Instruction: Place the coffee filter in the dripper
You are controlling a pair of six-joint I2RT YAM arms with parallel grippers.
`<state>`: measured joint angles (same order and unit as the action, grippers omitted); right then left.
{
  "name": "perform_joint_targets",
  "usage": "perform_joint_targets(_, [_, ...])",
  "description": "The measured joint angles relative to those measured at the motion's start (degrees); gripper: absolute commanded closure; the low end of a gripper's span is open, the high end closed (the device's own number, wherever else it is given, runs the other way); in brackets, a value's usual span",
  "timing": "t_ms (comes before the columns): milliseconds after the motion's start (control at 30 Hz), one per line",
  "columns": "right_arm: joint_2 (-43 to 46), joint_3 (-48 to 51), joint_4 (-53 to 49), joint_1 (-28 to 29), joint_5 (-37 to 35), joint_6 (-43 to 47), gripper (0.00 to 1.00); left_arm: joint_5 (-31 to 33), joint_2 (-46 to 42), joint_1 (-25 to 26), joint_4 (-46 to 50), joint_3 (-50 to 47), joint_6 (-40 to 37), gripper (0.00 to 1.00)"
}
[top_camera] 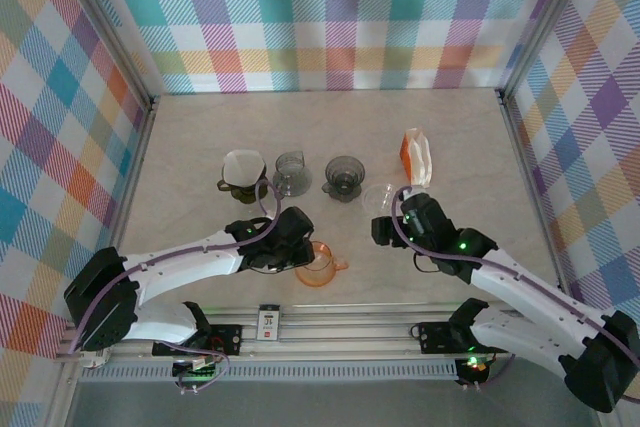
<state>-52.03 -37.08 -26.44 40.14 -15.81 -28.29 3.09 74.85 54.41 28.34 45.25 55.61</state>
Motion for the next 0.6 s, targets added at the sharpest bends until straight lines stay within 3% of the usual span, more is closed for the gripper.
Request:
perform_joint_targets(167, [-5.05, -2.54, -0.61, -7.02, 2.91, 0.74, 0.18, -0.48, 0.24, 0.31, -0.09, 0.87, -0.37, 0.4])
perform_joint_targets(333, [-14.01, -7.61, 0.79, -15.39, 7.82, 3.34, 0.23, 1.64, -4.44, 0.33, 2.21, 2.03, -1.68, 0.12])
perform_joint_targets(433, [-20.33, -10.56, 2.29, -19.45, 11.23, 4.44, 0.26, 3.32, -10.01, 0.33, 3.76, 3.56, -3.21, 0.04])
perform_joint_targets(600, [-28.94, -13.16, 4.98, -22.86, 15.54, 5.51, 0.33, 5.29, -17.59, 0.33, 5.84, 4.0, -4.55, 0.0])
